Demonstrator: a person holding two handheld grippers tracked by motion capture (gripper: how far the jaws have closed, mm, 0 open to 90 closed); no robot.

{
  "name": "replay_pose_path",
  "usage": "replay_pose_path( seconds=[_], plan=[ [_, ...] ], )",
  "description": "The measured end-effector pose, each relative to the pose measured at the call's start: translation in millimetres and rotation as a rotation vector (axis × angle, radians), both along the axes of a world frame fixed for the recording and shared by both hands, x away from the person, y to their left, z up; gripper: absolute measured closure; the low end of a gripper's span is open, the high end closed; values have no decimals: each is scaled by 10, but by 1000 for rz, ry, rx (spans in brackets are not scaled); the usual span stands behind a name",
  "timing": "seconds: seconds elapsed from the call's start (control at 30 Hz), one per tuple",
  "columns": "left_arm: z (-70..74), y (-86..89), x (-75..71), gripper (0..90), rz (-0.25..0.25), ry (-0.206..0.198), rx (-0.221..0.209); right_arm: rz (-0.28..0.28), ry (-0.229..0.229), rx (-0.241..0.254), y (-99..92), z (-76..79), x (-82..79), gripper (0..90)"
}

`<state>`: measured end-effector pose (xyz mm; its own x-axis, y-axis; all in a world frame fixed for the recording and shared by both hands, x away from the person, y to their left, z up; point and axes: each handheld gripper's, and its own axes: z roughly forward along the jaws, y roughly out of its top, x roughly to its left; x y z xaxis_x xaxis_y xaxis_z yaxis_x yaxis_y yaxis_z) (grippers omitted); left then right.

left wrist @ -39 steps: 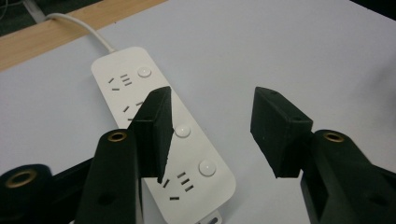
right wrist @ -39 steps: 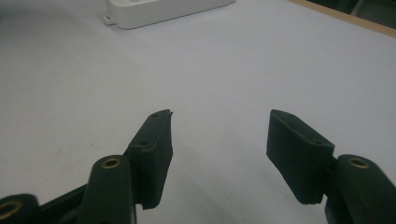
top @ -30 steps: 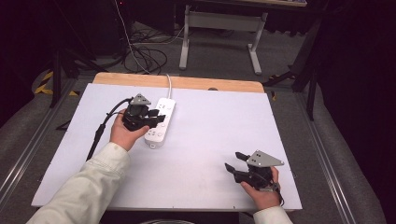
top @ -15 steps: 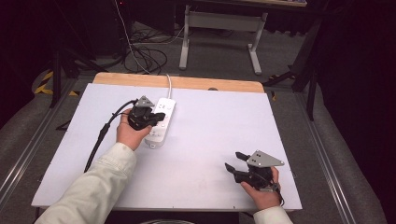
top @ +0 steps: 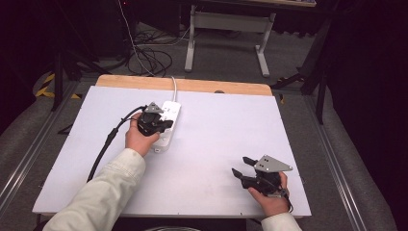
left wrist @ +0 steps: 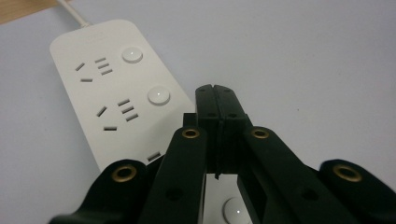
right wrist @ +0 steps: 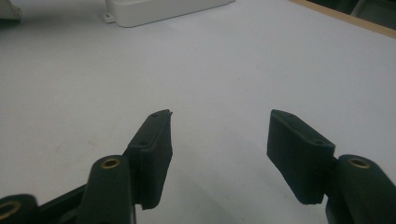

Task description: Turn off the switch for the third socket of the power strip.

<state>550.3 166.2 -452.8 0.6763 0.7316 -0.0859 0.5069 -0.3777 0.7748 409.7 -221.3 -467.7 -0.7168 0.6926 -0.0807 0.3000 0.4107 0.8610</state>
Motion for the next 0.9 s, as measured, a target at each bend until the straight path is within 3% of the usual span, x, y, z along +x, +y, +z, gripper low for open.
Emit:
replay_pose_path(
  seconds=[0.37, 0.9],
  plan=[
    [-74, -12, 39, 900, 15, 2, 67, 2, 2, -2, 7, -3, 2, 410],
    [-71, -32, 34, 900, 40, 32, 68, 3, 5, -1, 9, -4, 3, 408]
  ],
)
